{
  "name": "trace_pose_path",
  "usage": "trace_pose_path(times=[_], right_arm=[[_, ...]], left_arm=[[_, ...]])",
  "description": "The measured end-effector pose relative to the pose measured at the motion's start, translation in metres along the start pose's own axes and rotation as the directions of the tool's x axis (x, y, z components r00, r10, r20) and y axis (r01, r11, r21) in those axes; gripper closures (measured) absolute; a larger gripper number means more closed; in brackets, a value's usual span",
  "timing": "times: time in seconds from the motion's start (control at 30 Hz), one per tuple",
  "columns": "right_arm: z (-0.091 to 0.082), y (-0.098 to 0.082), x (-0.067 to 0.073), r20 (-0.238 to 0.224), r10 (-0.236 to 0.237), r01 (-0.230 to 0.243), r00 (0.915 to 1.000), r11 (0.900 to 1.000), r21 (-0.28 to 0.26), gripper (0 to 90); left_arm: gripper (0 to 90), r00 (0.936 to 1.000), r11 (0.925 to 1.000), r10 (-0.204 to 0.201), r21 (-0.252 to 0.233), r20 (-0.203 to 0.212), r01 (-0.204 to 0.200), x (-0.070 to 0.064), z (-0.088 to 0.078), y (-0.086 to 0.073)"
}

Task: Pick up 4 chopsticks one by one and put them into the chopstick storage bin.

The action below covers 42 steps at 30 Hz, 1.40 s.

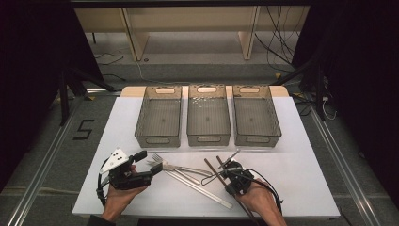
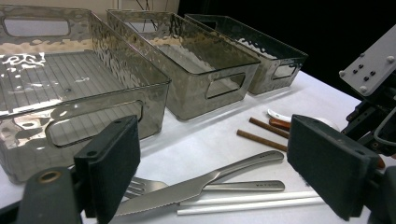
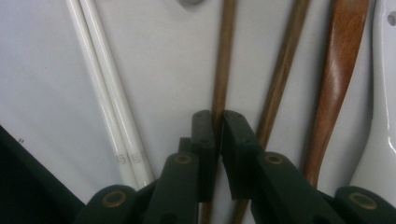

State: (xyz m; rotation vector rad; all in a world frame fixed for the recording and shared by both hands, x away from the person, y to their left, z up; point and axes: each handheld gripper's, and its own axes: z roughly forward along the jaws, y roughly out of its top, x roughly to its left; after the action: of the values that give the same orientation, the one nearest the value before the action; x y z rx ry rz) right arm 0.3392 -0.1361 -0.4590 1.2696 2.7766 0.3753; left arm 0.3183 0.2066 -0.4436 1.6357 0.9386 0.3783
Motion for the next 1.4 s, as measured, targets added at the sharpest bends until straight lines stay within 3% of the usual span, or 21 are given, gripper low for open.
trace_pose_path(times=[0.2,0.43,0.7,0.9,1.13,1.33,1.4], right_arm=[[0.0,0.0,0.0,0.006,0.005,-0.005,1.0,1.0,-0.001,85.2],[-0.002,-0.001,-0.003,-0.025,0.015,-0.015,0.9996,1.0,-0.012,85.4],[-0.02,-0.001,-0.008,-0.047,0.003,-0.007,0.9989,0.995,-0.096,85.4],[-0.034,0.003,-0.013,-0.051,-0.005,-0.004,0.9987,0.984,-0.177,85.4],[-0.041,0.014,-0.017,-0.062,-0.015,0.001,0.9979,0.975,-0.221,85.5],[-0.048,0.031,-0.018,-0.092,-0.03,0.004,0.9953,0.963,-0.271,85.5],[-0.051,0.042,-0.018,-0.099,-0.035,0.004,0.9945,0.954,-0.299,85.5]], left_arm=[[17.1,1.0,1.0,0.005,-0.001,0.002,-0.005,0.0,-0.001,0.001],[17.0,1.0,1.0,0.001,-0.005,0.0,-0.001,0.001,-0.001,0.001],[17.0,1.0,1.0,0.0,-0.004,-0.002,0.0,0.001,-0.001,0.001],[17.0,1.0,1.0,0.0,-0.004,-0.003,0.0,0.001,-0.001,0.001],[17.0,1.0,1.0,0.0,-0.002,-0.006,0.0,0.002,-0.001,0.001],[17.0,1.0,1.0,-0.001,-0.004,-0.007,0.001,0.002,-0.001,0.001],[17.0,1.0,1.0,-0.002,-0.005,-0.007,0.002,0.002,-0.001,0.001]])
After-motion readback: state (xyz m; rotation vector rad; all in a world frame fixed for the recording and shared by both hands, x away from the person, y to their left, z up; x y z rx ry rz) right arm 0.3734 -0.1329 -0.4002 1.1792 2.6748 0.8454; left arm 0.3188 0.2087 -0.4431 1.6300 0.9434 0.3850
